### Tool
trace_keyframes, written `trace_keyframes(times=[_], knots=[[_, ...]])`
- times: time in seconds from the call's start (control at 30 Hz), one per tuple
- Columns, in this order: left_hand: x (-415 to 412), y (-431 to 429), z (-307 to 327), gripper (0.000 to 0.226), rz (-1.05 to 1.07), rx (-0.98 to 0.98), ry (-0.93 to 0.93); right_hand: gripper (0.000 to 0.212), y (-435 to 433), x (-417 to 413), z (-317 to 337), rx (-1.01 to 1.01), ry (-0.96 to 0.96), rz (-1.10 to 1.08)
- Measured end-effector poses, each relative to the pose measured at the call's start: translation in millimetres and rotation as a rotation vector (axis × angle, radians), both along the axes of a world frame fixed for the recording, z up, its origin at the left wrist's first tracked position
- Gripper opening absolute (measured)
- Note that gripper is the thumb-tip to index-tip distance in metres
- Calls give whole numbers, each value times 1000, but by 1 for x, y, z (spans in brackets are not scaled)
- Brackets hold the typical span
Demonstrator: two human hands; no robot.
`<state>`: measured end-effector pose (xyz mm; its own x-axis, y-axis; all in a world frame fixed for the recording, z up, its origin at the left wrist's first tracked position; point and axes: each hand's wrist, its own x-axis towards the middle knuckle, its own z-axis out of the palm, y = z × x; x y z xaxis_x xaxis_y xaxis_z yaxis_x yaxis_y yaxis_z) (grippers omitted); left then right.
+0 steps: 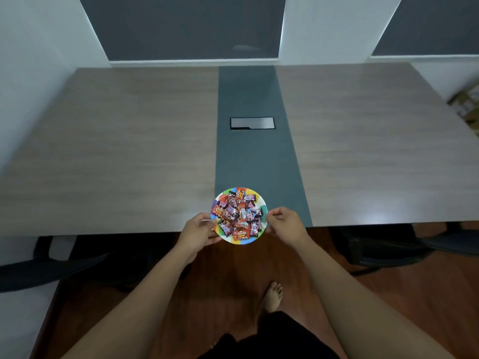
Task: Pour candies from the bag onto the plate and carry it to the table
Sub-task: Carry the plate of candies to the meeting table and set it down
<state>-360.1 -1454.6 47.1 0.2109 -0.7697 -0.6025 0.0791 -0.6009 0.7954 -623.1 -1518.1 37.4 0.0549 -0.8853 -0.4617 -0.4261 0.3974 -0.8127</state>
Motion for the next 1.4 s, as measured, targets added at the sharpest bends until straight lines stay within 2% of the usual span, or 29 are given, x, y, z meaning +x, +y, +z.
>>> trace_keyframes(times=[0.2, 0.47, 0.87, 1.07, 1.4], knots=[[-28, -72, -3, 15, 52, 20, -70, 7, -87, -24, -2, 28, 22, 46], [-43, -152, 2, 10, 80, 24, -87, 18, -169, -37, 1, 71, -1, 39], [-12, -302, -13, 16, -22, 9, -74, 21, -288, -17, 0, 96, 38, -33], [8, -371, -19, 13, -40, 22, -57, 23, -345, 8, -4, 77, 156, -62], [30, -464, -48, 14, -52, 71, -122, 21, -430, 36, -26, 126, 199, -53]])
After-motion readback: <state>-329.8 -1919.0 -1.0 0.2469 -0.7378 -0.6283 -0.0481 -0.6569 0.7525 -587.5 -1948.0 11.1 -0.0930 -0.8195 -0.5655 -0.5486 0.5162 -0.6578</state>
